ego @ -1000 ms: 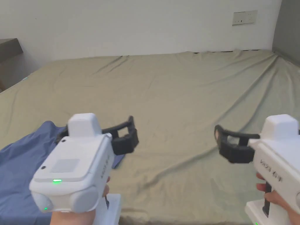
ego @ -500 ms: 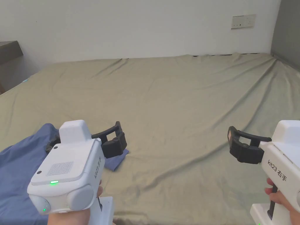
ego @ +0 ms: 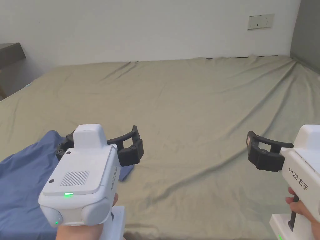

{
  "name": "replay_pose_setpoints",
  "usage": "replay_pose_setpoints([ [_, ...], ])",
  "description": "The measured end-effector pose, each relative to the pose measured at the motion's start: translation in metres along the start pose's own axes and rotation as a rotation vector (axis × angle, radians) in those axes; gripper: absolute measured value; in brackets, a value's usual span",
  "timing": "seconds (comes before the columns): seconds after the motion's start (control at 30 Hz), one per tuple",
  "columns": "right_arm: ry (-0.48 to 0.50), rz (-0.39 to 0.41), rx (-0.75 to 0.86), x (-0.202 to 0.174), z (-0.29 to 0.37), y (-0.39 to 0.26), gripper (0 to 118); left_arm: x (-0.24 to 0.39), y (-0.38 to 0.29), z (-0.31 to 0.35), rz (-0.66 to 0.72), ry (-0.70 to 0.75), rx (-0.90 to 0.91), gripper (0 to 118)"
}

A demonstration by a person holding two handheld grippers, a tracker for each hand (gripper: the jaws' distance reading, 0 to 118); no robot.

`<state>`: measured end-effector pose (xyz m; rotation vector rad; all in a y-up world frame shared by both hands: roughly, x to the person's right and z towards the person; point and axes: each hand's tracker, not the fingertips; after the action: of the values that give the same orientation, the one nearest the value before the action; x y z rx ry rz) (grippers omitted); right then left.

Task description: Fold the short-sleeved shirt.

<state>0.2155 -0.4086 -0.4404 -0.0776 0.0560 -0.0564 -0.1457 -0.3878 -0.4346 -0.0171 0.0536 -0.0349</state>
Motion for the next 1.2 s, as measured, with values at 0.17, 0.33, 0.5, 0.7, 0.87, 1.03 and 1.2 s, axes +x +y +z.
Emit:
replay_pose_setpoints([
  [0.17, -0.013, 0.003, -0.002, 0.000, 0.000, 0.001, 118, 0.001, -0.002, -0.002, -0.011, -0.005, -0.021, 118],
  [0.33, -0.042, 0.054, 0.023, -0.003, 0.005, 0.004, 53, 0.009, 0.003, -0.001, -0.045, -0.008, -0.008, 27],
  [0.5, -0.040, 0.057, -0.015, -0.003, 0.004, -0.003, 0, 0.012, 0.005, -0.002, -0.029, -0.026, -0.046, 0],
  [0.7, -0.022, 0.125, 0.006, -0.016, 0.004, 0.004, 0, 0.003, 0.007, -0.002, -0.018, 0.009, -0.055, 0],
  [0.87, 0.160, 0.115, -0.032, -0.064, -0.010, 0.003, 0, -0.035, 0.010, 0.016, -0.015, 0.139, -0.054, 0],
  [1.03, 0.387, 0.147, 0.025, -0.137, -0.009, 0.012, 0, -0.088, 0.013, 0.046, -0.008, 0.285, -0.076, 0],
  [1.2, 0.544, 0.126, 0.038, -0.187, 0.002, 0.015, 0, -0.136, 0.027, 0.068, 0.041, 0.424, -0.061, 0],
])
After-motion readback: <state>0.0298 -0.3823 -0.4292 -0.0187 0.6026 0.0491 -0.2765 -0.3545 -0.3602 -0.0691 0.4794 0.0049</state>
